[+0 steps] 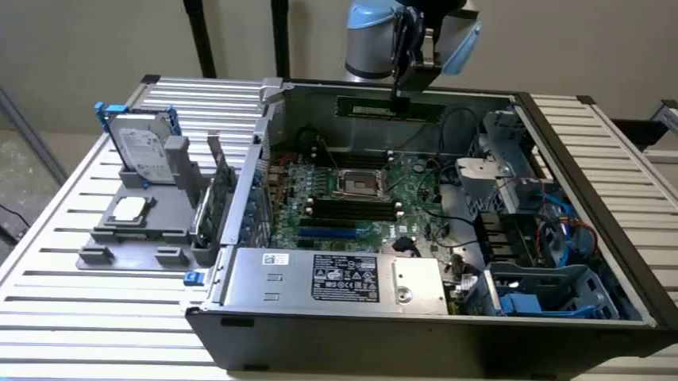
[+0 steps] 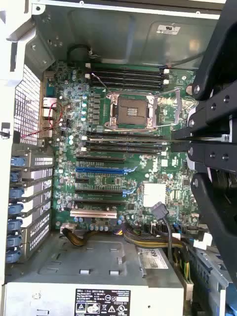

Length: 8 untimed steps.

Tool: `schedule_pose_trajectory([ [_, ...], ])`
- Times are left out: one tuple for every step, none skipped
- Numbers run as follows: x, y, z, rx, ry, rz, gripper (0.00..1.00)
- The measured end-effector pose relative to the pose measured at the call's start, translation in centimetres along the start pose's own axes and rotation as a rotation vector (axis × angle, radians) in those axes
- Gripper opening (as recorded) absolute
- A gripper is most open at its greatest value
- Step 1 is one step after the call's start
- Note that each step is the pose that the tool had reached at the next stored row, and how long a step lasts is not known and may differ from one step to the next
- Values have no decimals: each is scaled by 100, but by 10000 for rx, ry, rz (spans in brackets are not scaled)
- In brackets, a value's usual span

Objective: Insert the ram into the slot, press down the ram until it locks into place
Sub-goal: 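Insert the ram into the slot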

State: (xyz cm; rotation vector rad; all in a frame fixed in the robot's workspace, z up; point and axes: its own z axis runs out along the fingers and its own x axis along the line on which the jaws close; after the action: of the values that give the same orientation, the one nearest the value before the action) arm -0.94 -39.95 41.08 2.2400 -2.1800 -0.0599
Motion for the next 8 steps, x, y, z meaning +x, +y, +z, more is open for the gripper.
schedule_pose_trajectory([
  [0,0,0,0,-1,0,13],
  [0,0,-1,0,-1,0,13],
  [0,0,-2,0,-1,0,13],
  [0,0,-3,0,-1,0,13],
  [0,-1,-3,0,-1,0,13],
  [0,-1,-4,0,0,0,13],
  [0,-1,-4,0,-1,0,13],
  [0,-1,-4,0,-1,0,13],
])
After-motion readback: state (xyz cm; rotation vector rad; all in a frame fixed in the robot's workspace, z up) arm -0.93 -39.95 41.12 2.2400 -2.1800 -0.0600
